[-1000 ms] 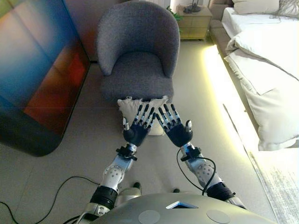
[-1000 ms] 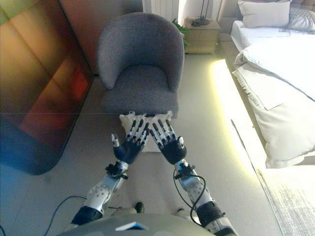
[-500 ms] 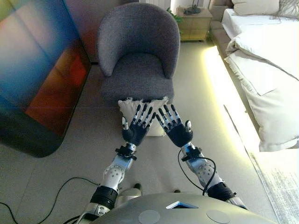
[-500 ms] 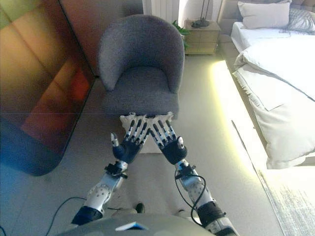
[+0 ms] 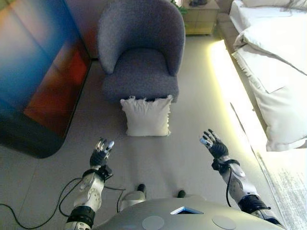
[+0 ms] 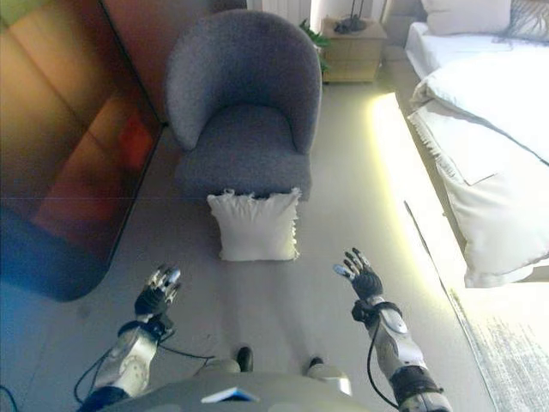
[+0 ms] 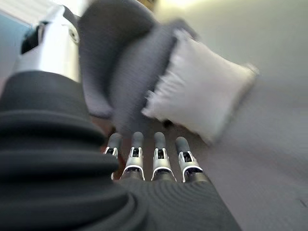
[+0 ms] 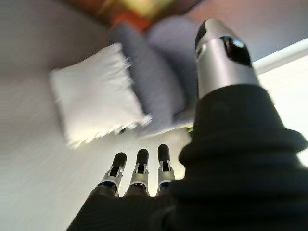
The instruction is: Pick up the cushion and take it to the sofa
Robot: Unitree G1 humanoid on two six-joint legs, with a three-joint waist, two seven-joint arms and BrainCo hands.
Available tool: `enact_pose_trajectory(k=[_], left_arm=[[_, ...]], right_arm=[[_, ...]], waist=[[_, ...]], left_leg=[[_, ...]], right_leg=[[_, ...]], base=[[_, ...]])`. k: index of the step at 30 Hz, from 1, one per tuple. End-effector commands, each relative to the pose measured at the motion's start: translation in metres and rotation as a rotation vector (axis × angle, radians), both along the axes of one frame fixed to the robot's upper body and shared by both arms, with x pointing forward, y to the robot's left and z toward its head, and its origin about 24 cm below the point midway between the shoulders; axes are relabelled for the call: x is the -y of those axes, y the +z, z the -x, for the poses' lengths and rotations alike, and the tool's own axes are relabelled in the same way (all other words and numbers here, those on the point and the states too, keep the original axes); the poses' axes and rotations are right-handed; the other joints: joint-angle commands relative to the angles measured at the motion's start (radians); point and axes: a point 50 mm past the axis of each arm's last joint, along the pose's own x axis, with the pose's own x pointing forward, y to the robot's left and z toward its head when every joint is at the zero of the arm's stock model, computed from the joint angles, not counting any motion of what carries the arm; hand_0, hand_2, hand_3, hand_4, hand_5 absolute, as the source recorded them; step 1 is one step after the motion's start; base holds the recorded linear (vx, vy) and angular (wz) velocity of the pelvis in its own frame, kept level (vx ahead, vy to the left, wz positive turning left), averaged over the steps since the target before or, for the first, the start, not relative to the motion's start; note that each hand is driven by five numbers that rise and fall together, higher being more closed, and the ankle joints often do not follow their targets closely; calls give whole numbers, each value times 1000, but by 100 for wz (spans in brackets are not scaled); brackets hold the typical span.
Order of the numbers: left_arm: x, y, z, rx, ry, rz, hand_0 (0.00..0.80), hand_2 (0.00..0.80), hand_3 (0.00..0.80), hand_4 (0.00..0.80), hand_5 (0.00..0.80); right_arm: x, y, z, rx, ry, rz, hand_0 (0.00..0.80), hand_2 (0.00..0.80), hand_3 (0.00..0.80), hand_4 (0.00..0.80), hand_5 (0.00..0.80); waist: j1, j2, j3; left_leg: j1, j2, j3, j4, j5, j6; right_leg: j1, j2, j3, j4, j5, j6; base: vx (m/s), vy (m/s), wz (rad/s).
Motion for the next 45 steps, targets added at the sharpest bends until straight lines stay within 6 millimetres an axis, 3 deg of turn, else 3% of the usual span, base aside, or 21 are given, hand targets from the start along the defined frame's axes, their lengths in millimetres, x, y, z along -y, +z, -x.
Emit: enact_pose_trajectory(k=[1, 5, 9, 12, 15, 17, 19, 20, 24, 26, 28, 32, 33, 38, 40, 41, 43, 44, 45], left_arm=[[-3, 3, -3, 56, -16, -35, 0, 0, 0, 0, 0], [9, -11, 25, 2, 15, 8, 0, 0, 0, 0, 0], [10, -10, 21, 20, -18, 11, 0, 0, 0, 0, 0], [7, -6, 6, 39, -15, 23, 0, 0, 0, 0, 0], [2, 0, -3, 81, -13, 41, 0, 0, 0, 0, 0], [0, 4, -5, 100, -22, 45, 0, 0, 0, 0, 0], [-3, 9, -8, 115, -41, 35, 0, 0, 0, 0, 0], [-5, 10, -9, 116, -41, 32, 0, 0, 0, 0, 0], [-10, 16, -10, 135, -9, 69, 0, 0, 0, 0, 0], [-9, 16, -9, 139, -13, 64, 0, 0, 0, 0, 0], [-4, 14, -10, 134, -29, 60, 0, 0, 0, 0, 0], [5, 12, -17, 134, -59, 76, 0, 0, 0, 0, 0], [7, 12, -19, 137, -67, 82, 0, 0, 0, 0, 0], [15, 10, -16, 133, -74, 108, 0, 0, 0, 0, 0], [17, 8, -11, 118, -46, 126, 0, 0, 0, 0, 0], [17, 5, -5, 106, -27, 132, 0, 0, 0, 0, 0], [15, 4, 1, 93, -4, 126, 0, 0, 0, 0, 0], [12, 4, 5, 91, 30, 119, 0, 0, 0, 0, 0], [9, 5, 6, 102, 51, 110, 0, 0, 0, 0, 0]], right_arm=[[-6, 6, -8, 55, -81, -50, 0, 0, 0, 0, 0], [-6, -10, 17, -19, -137, -54, 0, 0, 0, 0, 0], [-10, -12, 11, -37, -84, -47, 0, 0, 0, 0, 0], [-14, -7, -5, -8, -86, -77, 0, 0, 0, 0, 0], [-22, -3, -14, 10, -119, -118, 0, 0, 0, 0, 0], [-24, -6, -10, 1, -128, -113, 0, 0, 0, 0, 0], [-23, -12, 3, -27, -140, -113, 0, 0, 0, 0, 0], [-21, -15, 9, -45, -150, -116, 0, 0, 0, 0, 0], [-11, -24, 32, -98, -183, -138, 0, 0, 0, 0, 0], [-7, -26, 37, -111, -202, -145, 0, 0, 0, 0, 0], [-3, -29, 38, -127, -219, -150, 0, 0, 0, 0, 0], [0, -31, 40, -154, -252, -148, 0, 0, 0, 0, 0], [0, -32, 41, -161, -261, -147, 0, 0, 0, 0, 0], [2, -37, 56, -203, -265, -136, 0, 0, 0, 0, 0], [4, -40, 63, -221, -252, -129, 0, 0, 0, 0, 0], [2, -40, 65, -225, -245, -133, 0, 0, 0, 0, 0], [0, -39, 67, -224, -237, -139, 0, 0, 0, 0, 0], [-2, -38, 67, -223, -223, -140, 0, 0, 0, 0, 0], [-2, -36, 65, -214, -203, -139, 0, 0, 0, 0, 0]], waist=[[31, -33, 37], [28, -37, 35], [25, -39, 58], [23, -36, 83], [29, -28, 91], [24, -17, 86], [3, 11, 92], [-4, 15, 95], [-41, -13, 99], [-57, -34, 99], [-79, -69, 89], [-113, -71, 79], [-119, -72, 76], [-141, -75, 54], [-141, -60, 34], [-143, -49, 15], [-145, -39, -3], [-146, -25, -19], [-143, -23, -25]], left_leg=[[20, -38, 20, 37, -58, 38], [3, -45, 27, 74, -78, 48], [-22, -64, 28, 131, -105, 66], [-38, -78, 26, 173, -121, 83], [-49, -95, 14, 193, -133, 113], [-59, -109, -2, 207, -145, 140], [-55, -111, -19, 216, -156, 156], [-53, -113, -21, 222, -160, 155], [-23, -138, -57, 236, -184, 137], [-2, -157, -89, 240, -211, 133], [36, -199, -133, 239, -247, 136], [121, -220, -201, 224, -280, 143], [141, -222, -213, 226, -295, 145], [218, -228, -216, 242, -364, 149], [244, -211, -185, 258, -331, 131], [261, -186, -143, 287, -274, 102], [272, -159, -90, 326, -217, 71], [262, -121, -17, 426, -78, 19], [236, -108, 22, 507, -7, -8]], right_leg=[[-26, -15, -5, 44, 29, 13], [-39, -23, 8, 58, 26, 16], [-62, -32, 41, 94, 24, 17], [-96, -55, 59, 165, 25, 32], [-127, -106, 89, 300, 43, 39], [-194, -135, 138, 480, 123, 33], [-324, -122, 202, 713, 236, 25], [-363, -119, 220, 754, 257, 25], [-401, -81, 225, 597, 267, 35], [-389, -45, 231, 458, 223, 40], [-393, -9, 229, 205, 211, 67], [-442, 58, 200, 67, 253, 77], [-457, 67, 171, 45, 266, 78], [-479, 57, 88, 81, 291, 68], [-451, 49, 34, 87, 257, 46], [-433, 47, -10, 116, 229, 28], [-411, 44, -57, 156, 194, 10], [-372, 48, -96, 194, 145, -18], [-344, 43, -119, 208, 113, -37]], base=[[137, 61, 1], [89, 79, 1], [6, 107, -2], [-16, 135, -3], [14, 178, 2], [33, 219, 3], [39, 239, -1], [63, 177, 12], [197, 7, 44], [339, -116, 39], [437, -90, 14], [389, -17, 23], [549, -59, 60], [533, -93, 49], [577, -154, 23], [513, -165, -23], [475, -183, -31], [424, -213, -11], [415, -228, 10]])
